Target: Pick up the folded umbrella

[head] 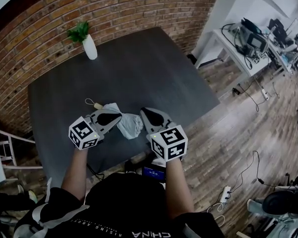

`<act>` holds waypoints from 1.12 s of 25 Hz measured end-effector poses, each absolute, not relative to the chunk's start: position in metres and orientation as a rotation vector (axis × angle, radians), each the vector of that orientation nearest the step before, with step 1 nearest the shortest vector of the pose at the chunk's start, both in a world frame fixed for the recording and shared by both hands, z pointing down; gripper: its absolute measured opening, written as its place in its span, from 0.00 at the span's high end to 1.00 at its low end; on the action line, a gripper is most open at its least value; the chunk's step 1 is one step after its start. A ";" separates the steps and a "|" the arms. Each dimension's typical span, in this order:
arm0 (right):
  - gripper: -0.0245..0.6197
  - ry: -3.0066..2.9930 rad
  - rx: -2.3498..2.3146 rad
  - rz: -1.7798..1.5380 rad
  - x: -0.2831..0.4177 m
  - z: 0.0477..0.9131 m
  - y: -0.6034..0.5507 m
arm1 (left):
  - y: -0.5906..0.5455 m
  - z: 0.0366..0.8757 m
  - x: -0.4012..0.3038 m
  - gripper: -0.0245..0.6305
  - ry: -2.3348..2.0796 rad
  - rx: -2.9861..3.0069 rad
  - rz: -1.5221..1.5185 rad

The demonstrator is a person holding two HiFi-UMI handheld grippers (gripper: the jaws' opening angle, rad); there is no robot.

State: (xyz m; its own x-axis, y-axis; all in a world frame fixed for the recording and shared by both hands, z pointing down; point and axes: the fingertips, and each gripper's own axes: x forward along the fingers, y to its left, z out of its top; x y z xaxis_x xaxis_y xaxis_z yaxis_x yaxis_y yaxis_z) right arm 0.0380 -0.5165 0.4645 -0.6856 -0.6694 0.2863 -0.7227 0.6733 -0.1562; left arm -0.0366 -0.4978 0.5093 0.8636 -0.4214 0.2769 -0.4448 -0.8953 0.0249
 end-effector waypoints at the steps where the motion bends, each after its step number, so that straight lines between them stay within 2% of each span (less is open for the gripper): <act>1: 0.95 -2.680 1.127 0.385 0.038 0.466 -0.516 | -0.497 0.512 -0.035 0.96 -0.652 2.971 0.466; 7: 0.95 -2.653 1.069 0.402 0.034 0.479 -0.516 | -0.497 0.551 -0.031 0.94 -0.393 3.022 0.954; 13: 0.95 -2.623 1.014 0.396 0.034 0.490 -0.516 | -0.496 0.615 -0.034 0.59 -0.097 2.878 1.450; 21: 0.95 -2.618 0.980 0.427 0.037 0.501 -0.520 | -0.503 0.670 -0.030 0.36 0.138 2.733 1.761; 28: 0.95 -2.611 0.942 0.461 0.037 0.513 -0.520 | -0.490 0.695 -0.030 0.35 0.482 2.564 1.932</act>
State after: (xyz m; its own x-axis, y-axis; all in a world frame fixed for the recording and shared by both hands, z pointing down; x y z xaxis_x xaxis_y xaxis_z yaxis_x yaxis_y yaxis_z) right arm 0.0365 -0.5200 0.5133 -0.7286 -0.5522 0.4052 -0.6575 0.7296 -0.1881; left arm -0.0296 -0.4895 0.6949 0.2495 0.1719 0.9530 0.2959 -0.9506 0.0940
